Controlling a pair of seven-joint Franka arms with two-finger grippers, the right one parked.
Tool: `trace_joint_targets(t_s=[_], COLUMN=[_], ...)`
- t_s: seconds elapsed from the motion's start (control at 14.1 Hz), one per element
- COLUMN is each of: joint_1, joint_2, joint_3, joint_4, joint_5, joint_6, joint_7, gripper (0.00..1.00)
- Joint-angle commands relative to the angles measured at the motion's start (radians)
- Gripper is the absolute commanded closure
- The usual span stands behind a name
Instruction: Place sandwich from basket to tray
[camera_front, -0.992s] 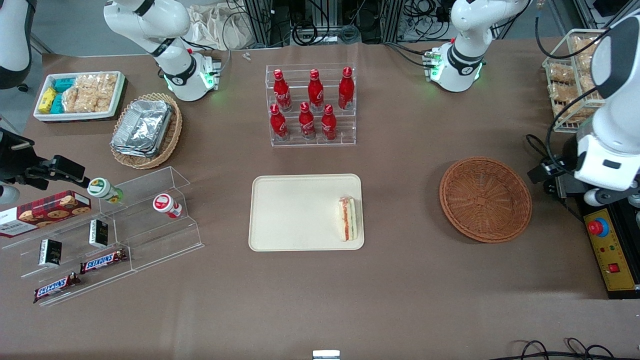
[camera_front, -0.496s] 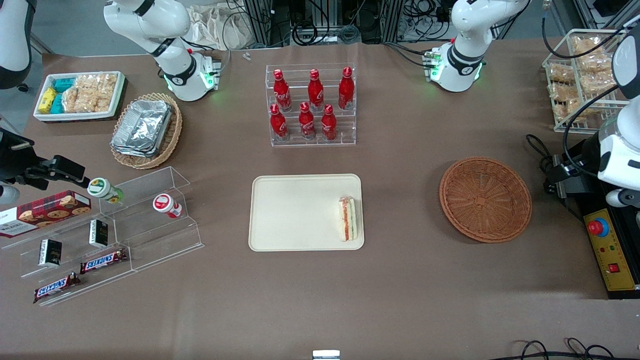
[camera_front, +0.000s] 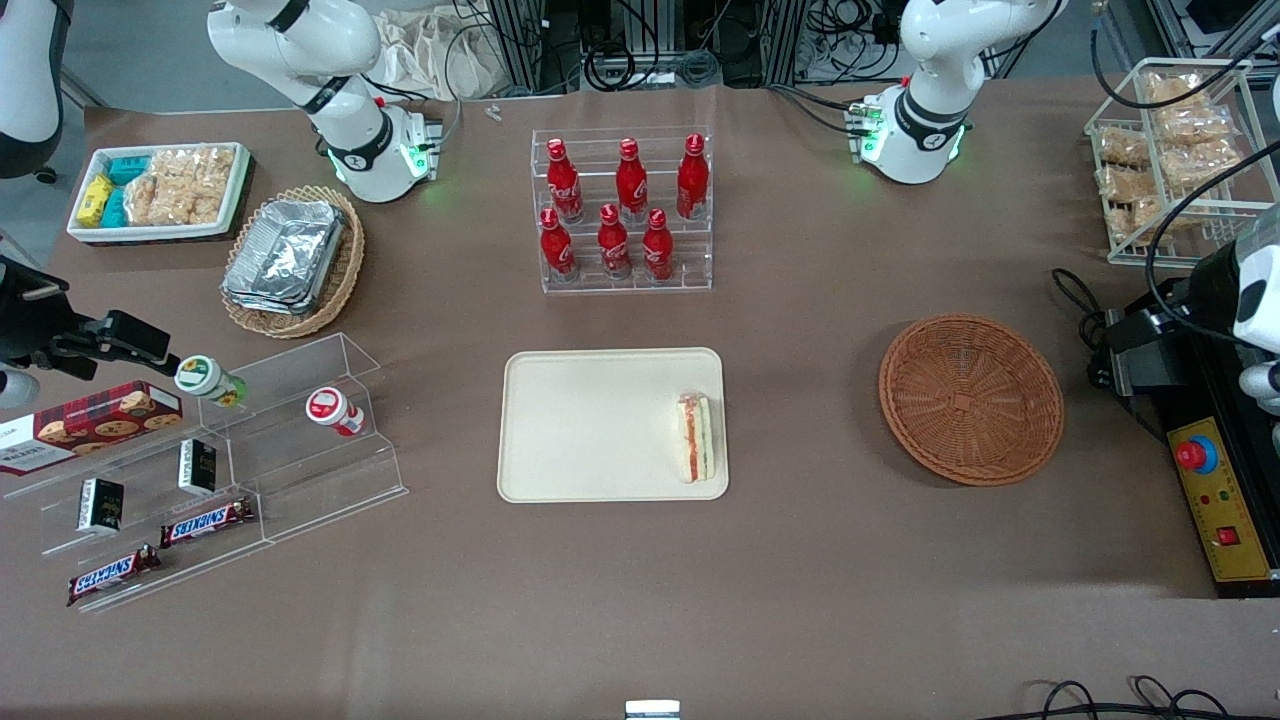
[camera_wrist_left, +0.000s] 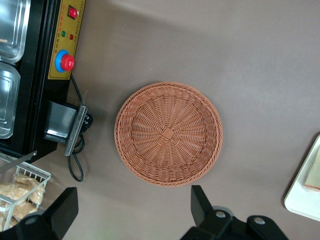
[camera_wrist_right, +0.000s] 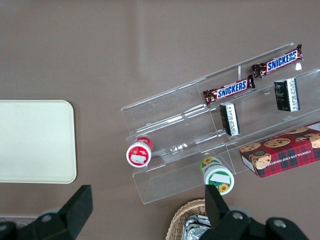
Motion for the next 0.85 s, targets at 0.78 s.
trace_joint_targets(t_s=[0.78], joint_1=[-0.140], joint_2=[-0.116], joint_3=[0.178], joint_4=[-0.140], joint_5=[-0.080], joint_6=[0.109], joint_7=[0.217], gripper=[0.00])
